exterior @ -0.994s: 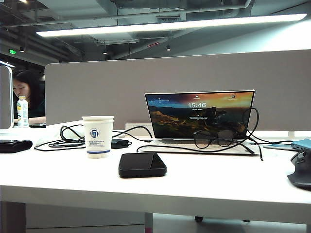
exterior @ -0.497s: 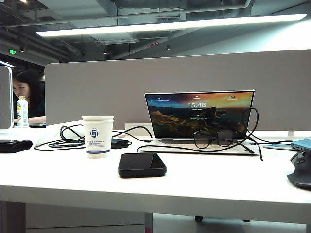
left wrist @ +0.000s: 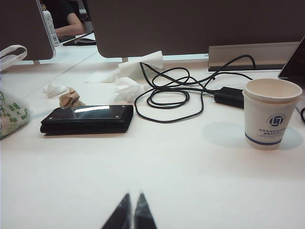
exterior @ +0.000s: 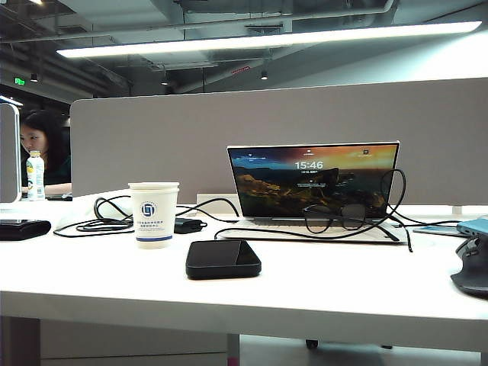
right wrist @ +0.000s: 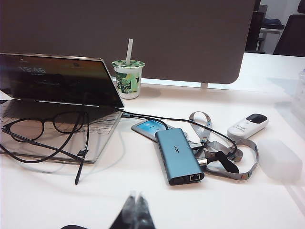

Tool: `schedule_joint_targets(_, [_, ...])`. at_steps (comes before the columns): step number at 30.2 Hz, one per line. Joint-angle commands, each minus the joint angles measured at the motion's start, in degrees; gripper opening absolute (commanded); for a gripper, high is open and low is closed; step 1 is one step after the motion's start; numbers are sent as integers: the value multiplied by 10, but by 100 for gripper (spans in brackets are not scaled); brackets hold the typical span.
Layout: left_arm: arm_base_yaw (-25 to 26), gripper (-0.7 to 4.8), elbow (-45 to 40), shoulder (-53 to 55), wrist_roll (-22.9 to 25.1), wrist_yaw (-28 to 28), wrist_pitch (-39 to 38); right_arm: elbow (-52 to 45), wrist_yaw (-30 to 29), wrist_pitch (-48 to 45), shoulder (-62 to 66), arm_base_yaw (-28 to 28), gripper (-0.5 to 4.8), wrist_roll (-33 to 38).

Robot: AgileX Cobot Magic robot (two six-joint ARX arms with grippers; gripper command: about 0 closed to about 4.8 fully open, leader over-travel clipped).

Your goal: Pick up the black phone, pick up the charger plug, insert the charger plug into the phone's charging port, and finally place the connected phone back on the desk.

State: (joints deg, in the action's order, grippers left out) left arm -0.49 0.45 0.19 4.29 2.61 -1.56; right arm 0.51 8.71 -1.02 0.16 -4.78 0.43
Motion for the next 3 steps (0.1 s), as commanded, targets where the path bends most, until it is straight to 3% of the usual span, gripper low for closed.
schedule_joint_targets(1, [0,18,0,0,2,0,3,-2,-3,-8,0,0,-6,2])
schedule_joint_targets(3, [0,18,0,0,2,0,3,-2,-2,-8,0,0,-6,2])
